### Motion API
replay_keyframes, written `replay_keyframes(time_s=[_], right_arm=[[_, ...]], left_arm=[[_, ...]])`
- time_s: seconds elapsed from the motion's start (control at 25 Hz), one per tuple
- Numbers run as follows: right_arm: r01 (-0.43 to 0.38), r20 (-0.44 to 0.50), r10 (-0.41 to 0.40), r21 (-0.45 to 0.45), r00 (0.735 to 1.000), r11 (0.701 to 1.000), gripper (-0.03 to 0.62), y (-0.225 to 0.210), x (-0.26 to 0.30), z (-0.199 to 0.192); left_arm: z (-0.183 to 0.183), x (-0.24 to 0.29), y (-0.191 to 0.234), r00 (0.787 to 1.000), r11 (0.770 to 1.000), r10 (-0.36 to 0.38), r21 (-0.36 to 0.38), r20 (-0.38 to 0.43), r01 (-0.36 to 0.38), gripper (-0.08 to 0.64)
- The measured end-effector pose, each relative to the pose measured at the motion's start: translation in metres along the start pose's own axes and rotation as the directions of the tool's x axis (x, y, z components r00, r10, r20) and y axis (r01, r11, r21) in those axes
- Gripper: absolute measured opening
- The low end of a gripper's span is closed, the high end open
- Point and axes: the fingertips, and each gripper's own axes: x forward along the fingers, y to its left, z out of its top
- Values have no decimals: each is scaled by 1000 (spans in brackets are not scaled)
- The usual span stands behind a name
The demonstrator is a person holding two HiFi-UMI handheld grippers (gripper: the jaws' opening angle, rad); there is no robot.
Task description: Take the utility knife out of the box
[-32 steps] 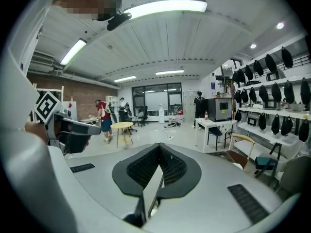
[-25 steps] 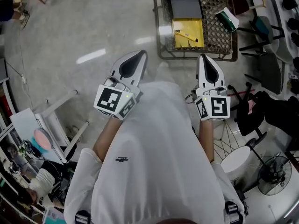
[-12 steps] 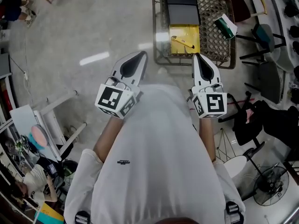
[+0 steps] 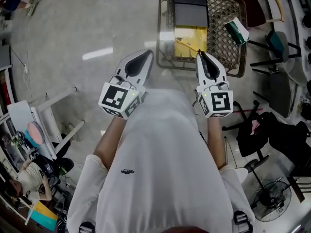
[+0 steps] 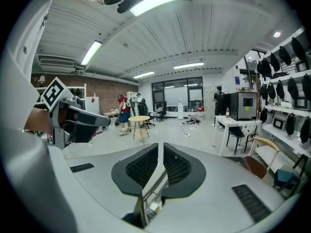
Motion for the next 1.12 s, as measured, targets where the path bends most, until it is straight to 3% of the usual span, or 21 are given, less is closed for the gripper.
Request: replay_keyframes(time_s=[0.28,0.56,1.12], right_arm=[[-54,-83,54,-3,995,999,66,-19,33,-41],[-118,-193,110,-32,975,993,91,-34,71,-94],[-296,-396,221,-140,891,945,141,-44,134,-184]], left_arm=[[-18,27,2,999,999,20,-28,-31,-21,2],[-38,53,10,997,998,37,-51,-63,-40,2],[-79,88,33,990,992,60,-99,-127,-73,2]])
